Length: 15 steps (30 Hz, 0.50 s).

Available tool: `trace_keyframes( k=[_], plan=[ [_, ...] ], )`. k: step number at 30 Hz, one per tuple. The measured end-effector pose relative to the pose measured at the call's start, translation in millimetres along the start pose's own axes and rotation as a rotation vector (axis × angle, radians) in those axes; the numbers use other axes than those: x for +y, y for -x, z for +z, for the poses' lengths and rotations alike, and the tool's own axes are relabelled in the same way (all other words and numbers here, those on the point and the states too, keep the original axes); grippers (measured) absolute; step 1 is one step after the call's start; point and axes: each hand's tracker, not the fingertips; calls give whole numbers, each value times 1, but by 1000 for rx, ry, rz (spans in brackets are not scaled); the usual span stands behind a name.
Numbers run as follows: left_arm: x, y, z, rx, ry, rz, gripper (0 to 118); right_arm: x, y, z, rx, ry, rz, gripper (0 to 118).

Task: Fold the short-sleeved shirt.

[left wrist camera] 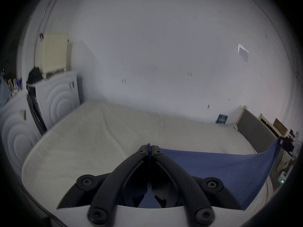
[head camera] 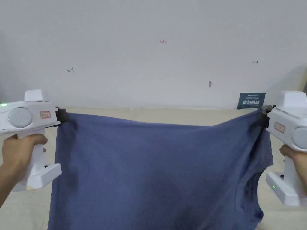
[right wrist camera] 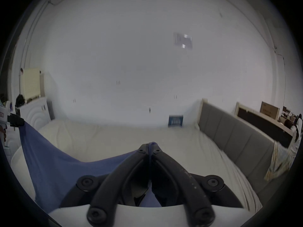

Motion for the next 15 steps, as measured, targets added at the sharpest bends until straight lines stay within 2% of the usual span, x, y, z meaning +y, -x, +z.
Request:
trace_keyframes(
  k=[2,8,15],
  plan=[
    [33,-1,10,4,-68,-3,2,35,1,3,9,-72,-25,3],
    [114,-9,24,29,-218,-25,2,116,7,-2,-3,-238,-14,3],
    [154,-13,16,47,-311,-28,2,154,14,-15,-5,-320,-4,3]
  ],
)
